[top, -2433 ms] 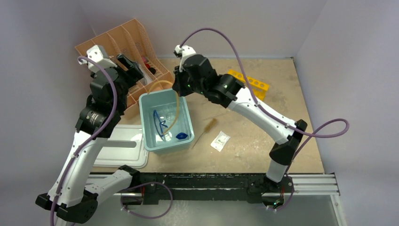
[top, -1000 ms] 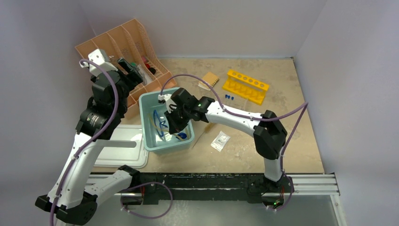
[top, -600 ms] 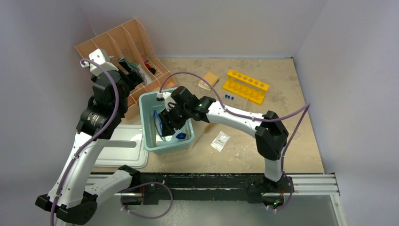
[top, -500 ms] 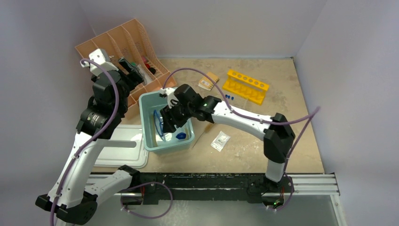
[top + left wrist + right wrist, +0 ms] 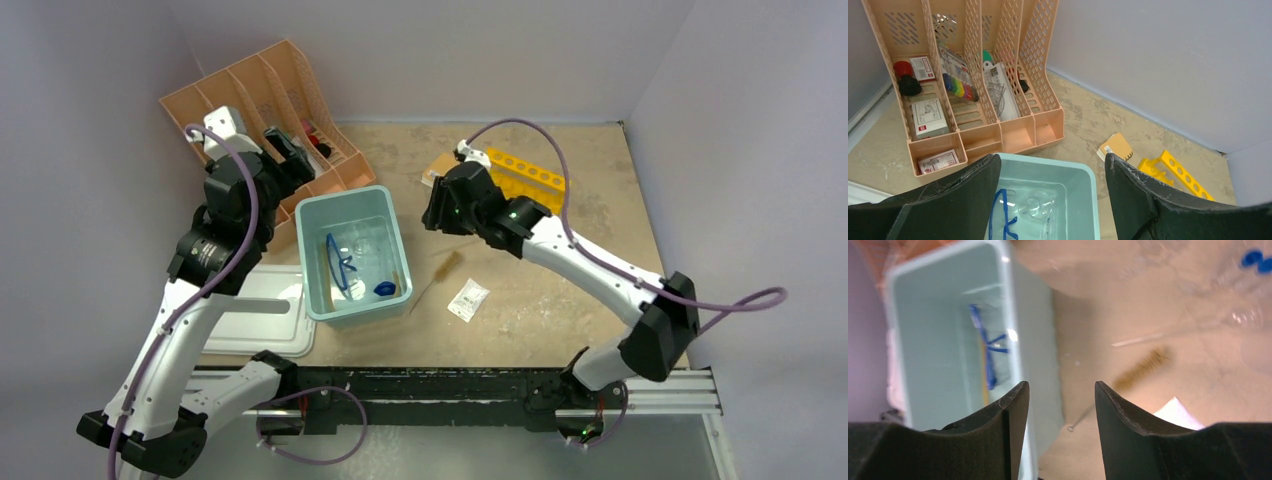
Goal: Organize the chemistry lab equipment
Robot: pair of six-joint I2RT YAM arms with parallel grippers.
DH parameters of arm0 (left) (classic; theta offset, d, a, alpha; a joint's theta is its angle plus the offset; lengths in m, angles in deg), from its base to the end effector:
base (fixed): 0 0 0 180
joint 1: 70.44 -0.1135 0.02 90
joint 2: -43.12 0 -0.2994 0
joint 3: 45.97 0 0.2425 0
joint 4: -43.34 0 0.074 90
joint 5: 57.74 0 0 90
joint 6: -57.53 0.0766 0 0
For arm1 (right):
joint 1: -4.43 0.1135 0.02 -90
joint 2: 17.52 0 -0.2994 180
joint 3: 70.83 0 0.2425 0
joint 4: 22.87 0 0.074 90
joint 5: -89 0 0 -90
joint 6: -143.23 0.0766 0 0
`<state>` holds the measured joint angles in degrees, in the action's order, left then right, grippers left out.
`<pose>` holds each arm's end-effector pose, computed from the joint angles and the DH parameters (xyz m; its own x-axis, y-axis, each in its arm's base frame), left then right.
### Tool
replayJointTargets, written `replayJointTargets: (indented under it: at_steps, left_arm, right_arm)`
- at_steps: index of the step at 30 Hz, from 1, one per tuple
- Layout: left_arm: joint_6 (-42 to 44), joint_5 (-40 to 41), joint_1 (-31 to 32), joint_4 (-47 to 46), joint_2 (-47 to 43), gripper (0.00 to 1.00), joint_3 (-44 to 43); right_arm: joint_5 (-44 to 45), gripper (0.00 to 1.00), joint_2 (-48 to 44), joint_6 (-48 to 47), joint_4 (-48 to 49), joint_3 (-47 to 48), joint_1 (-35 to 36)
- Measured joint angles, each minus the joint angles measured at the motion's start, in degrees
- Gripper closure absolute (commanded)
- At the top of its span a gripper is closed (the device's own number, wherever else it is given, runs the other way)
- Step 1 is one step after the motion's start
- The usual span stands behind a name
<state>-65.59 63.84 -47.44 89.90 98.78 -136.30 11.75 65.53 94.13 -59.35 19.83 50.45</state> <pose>0.1876 -0.0361 0.4700 -0.0830 -0.4705 -0.8785 -0.2199 0.8685 -0.4443 0.2582 0.2433 0.3710 -0.6251 0.2719 -0.7317 -0.2095 0.8445 0.4928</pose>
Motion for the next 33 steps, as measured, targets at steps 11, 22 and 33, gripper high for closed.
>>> replayJointTargets:
  at_steps: [11,22,33]
  left_arm:
    - [-0.1,-0.5,0.0,-0.5,-0.2,0.24,2.0]
    - [-0.2,-0.3,0.0,-1.7,-5.0,0.24,7.4]
    - [-0.8,-1.6,0.0,-0.4,-9.0,0.24,11.8]
  right_arm:
    - [0.7,0.30,10.8,10.8,-5.9,-8.1,0.5]
    - [-0.7,0.39,19.1,15.4,-2.9,-8.7,0.5]
    - [0.2,0.52,22.2,21.9,-7.2,-5.2,1.7]
